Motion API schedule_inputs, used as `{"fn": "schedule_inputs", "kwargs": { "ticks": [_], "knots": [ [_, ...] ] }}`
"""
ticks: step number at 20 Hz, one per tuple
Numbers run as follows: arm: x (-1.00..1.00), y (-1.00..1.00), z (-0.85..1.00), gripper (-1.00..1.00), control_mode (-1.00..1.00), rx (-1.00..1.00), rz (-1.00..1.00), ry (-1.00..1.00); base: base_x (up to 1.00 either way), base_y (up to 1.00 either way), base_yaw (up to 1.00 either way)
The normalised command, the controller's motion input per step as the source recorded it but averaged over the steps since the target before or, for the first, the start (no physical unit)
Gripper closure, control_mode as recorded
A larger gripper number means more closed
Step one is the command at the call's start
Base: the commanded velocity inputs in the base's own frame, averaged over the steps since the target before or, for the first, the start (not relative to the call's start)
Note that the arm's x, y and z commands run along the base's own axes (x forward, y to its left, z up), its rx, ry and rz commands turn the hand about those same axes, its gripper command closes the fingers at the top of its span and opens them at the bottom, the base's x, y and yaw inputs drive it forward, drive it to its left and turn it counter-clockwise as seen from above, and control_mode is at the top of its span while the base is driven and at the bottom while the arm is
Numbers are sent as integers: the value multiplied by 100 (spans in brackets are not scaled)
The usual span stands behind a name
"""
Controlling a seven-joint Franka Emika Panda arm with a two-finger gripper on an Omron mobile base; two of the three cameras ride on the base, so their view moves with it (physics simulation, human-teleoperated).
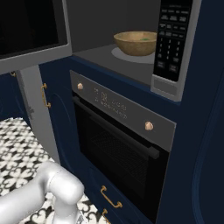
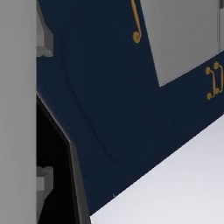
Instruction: Pick the broccoli from the sink and place it in the bowl. Then pick the bowl and place it in the microwave. Then close the microwave door and press the start button.
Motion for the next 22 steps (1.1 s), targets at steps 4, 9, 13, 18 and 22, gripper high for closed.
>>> {"fn": "schedule_inputs", "kwargs": {
  "ticks": [4, 9, 13, 18, 22],
  "knots": [
    [-11, -95, 33, -100, -100, 15, 0, -30, 0, 0, 0],
    [-35, -100, 22, -100, -100, 20, 0, -36, 0, 0, 0],
    [-34, -100, 39, -100, -100, 31, 0, -35, 0, 0, 0],
    [-23, -100, 49, -100, -100, 36, 0, -28, 0, 0, 0],
    [-9, -100, 48, -100, -100, 33, 0, -20, 0, 0, 0]
  ]
}}
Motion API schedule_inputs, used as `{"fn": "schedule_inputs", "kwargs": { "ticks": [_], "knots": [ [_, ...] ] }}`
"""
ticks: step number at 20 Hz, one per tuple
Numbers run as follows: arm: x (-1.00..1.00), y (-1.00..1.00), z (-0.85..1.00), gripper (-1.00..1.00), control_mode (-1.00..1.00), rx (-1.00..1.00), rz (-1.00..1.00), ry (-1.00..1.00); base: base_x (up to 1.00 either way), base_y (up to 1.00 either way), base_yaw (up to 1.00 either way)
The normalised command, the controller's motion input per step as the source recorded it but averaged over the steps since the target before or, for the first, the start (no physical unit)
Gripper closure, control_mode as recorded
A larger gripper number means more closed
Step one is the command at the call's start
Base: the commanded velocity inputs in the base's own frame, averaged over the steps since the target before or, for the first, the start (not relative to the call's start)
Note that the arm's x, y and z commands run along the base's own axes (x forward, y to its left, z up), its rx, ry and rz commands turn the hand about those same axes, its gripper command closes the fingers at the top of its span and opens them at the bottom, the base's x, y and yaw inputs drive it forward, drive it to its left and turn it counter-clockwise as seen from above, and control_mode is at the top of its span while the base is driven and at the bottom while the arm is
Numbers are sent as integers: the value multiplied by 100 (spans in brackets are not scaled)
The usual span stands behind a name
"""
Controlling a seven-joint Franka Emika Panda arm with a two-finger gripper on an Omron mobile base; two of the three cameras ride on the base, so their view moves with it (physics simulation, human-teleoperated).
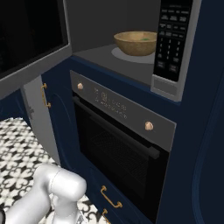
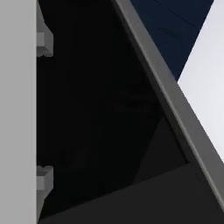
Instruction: Pick the broccoli from the sink and place it in the bowl. Then pick the bowl and place it in the microwave. Then close the microwave door and press the start button.
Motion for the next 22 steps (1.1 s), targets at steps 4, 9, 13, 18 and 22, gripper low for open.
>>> {"fn": "schedule_inputs", "kwargs": {
  "ticks": [4, 9, 13, 18, 22],
  "knots": [
    [0, -100, 44, -100, -100, 29, 0, -12, 0, 0, 0],
    [0, -97, 29, -100, -100, 25, 0, -3, 0, 0, 0],
    [8, -88, 3, -100, -100, 22, 1, 0, 0, 0, 0],
    [37, -80, 0, -100, -100, 18, 7, 0, 0, 0, 0],
    [44, -81, 0, -100, -100, 18, 9, 0, 0, 0, 0]
  ]
}}
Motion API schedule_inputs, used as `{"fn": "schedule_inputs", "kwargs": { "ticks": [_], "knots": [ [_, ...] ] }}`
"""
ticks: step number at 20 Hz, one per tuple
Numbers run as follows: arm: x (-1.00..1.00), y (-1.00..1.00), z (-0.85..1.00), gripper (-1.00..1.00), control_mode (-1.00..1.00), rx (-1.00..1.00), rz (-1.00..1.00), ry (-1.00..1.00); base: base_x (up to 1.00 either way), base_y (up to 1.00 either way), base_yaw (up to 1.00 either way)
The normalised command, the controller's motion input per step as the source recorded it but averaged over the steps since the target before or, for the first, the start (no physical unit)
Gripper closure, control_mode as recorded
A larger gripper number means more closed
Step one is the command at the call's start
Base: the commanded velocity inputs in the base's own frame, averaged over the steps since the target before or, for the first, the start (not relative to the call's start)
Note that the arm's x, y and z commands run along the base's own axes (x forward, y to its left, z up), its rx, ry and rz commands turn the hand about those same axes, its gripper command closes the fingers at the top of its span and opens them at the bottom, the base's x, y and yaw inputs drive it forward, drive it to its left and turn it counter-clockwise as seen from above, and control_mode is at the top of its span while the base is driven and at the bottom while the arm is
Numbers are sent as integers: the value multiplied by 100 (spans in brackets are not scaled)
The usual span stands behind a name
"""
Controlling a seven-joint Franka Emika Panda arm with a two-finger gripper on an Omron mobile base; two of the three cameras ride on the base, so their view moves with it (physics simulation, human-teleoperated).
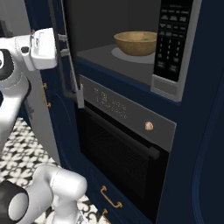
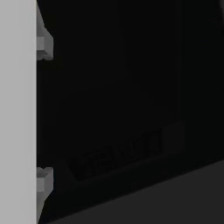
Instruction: Pick the broccoli from the sink and place it in the bowl. Then pick the bowl and place it in the microwave. Then close the microwave door and press the start button.
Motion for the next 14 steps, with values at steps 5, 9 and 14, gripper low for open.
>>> {"fn": "schedule_inputs", "kwargs": {
  "ticks": [5, 9, 14],
  "knots": [
    [53, -61, 0, -100, -100, 14, 9, 0, 0, 0, 0],
    [61, -42, 0, -100, -100, 9, 8, 0, 0, 0, 0],
    [57, -52, -2, -100, -100, 11, 10, 1, 0, 0, 0]
  ]
}}
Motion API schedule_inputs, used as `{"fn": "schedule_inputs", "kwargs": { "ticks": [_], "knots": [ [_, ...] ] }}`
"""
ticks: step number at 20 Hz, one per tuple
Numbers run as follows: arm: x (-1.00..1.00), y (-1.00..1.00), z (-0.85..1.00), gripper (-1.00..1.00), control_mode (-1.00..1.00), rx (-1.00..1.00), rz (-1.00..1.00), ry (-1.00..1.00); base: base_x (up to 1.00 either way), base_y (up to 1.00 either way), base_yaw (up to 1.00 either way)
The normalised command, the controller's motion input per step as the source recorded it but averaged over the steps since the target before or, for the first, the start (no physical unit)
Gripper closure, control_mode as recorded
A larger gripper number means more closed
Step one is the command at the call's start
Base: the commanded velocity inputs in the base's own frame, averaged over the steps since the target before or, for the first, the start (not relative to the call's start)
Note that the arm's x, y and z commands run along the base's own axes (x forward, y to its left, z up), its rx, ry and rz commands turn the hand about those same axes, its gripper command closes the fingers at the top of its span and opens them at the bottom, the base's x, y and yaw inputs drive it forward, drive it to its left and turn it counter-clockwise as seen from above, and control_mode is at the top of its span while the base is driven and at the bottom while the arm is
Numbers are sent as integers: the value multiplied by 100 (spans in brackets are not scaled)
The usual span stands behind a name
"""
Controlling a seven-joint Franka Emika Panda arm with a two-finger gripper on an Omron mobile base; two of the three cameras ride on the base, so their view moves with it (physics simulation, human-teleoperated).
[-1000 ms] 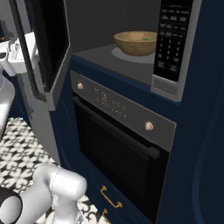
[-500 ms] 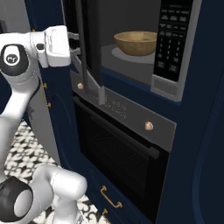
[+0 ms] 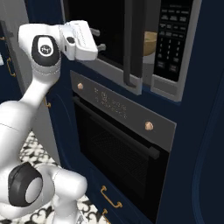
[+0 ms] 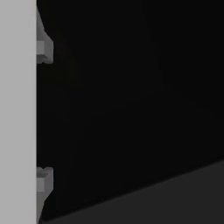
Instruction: Pick the broccoli from the sink and place it in the bowl. Then pick the bowl and place it in the microwave. Then close the microwave door and press the start button.
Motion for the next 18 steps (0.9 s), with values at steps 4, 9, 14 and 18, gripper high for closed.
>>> {"fn": "schedule_inputs", "kwargs": {
  "ticks": [4, 9, 14, 18],
  "knots": [
    [51, -60, -14, -100, -100, 9, 10, 0, 0, 0, 0],
    [76, -60, -33, -100, -100, 8, 11, 0, 0, 0, 0],
    [5, -7, -25, -100, -100, 1, 8, 0, 0, 0, 0],
    [-100, 23, 1, -100, -100, -5, 7, -2, 0, 0, 0]
  ]
}}
